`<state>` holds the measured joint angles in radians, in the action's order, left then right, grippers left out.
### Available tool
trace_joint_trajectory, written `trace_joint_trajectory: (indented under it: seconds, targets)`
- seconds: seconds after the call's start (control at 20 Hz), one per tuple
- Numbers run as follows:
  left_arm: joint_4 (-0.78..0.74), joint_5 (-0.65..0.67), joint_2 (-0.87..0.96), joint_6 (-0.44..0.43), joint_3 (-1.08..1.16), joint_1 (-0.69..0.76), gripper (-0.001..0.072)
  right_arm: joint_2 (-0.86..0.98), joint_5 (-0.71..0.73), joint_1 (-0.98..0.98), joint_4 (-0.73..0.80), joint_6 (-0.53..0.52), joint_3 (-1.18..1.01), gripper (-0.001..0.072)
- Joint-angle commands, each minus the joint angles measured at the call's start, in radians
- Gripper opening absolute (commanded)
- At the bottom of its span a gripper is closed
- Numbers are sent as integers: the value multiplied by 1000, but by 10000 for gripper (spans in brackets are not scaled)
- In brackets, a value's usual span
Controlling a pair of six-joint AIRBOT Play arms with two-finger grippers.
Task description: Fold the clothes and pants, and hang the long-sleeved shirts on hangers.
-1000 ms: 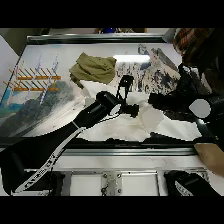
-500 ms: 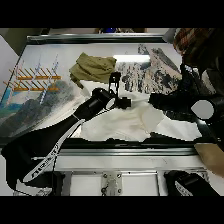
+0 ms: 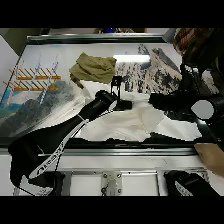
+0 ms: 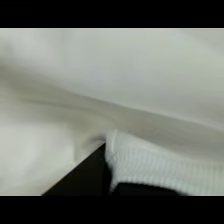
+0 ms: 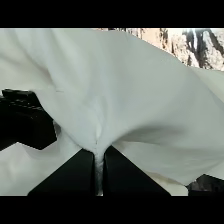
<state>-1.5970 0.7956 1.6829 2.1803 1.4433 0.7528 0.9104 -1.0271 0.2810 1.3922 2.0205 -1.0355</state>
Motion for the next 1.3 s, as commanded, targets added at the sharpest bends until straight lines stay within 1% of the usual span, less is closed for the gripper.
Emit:
trace_joint_trajectory:
  seconds: [0.0,0.05,0.1,0.15,0.2,0.3,0.4,0.5,0.6,0.7,0.75,0.8,0.9,1.0,1.15,1.2,1.25]
  targets:
    - [-6,16,-38,-8,1,-51,24,0,-10,-2,46,-10,0,30]
    - [-4,31,-83,-38,2,-80,24,0,-10,-6,71,-20,-2,30]
    - [1,53,-134,-90,17,-104,24,1,-18,-21,73,-64,-18,29]
    - [2,98,-191,-164,61,-126,24,3,-31,-35,72,-103,-55,29]
    - [4,149,-246,-224,121,-138,24,5,-51,-47,72,-138,-117,29]
    - [35,234,-359,-312,275,-140,24,7,-96,-48,67,-195,-285,29]
    - [132,250,-451,-387,432,-128,24,8,-131,-43,39,-221,-475,29]
    - [143,247,-521,-393,553,-76,24,8,-151,-39,-27,-243,-655,29]
    - [142,210,-575,-394,619,7,24,7,-151,-36,-124,-246,-798,30]
    - [126,107,-628,-394,622,97,24,2,-150,-36,-221,-257,-895,29]
    - [122,28,-659,-395,597,138,24,-3,-148,-36,-257,-265,-926,29]
    - [122,-44,-687,-395,568,169,24,-8,-147,-36,-278,-264,-953,29]
    - [122,-132,-723,-394,534,198,23,-24,-134,-36,-291,-264,-978,29]
    - [123,-146,-723,-394,555,201,24,-47,-96,-36,-290,-264,-979,29]
    - [121,-98,-661,-415,658,201,23,-57,-71,-36,-288,-240,-978,29]
    - [89,-82,-638,-421,675,201,23,-48,-83,-36,-286,-231,-978,29]
    - [21,-63,-620,-414,675,200,23,-31,-105,-36,-286,-219,-978,29]
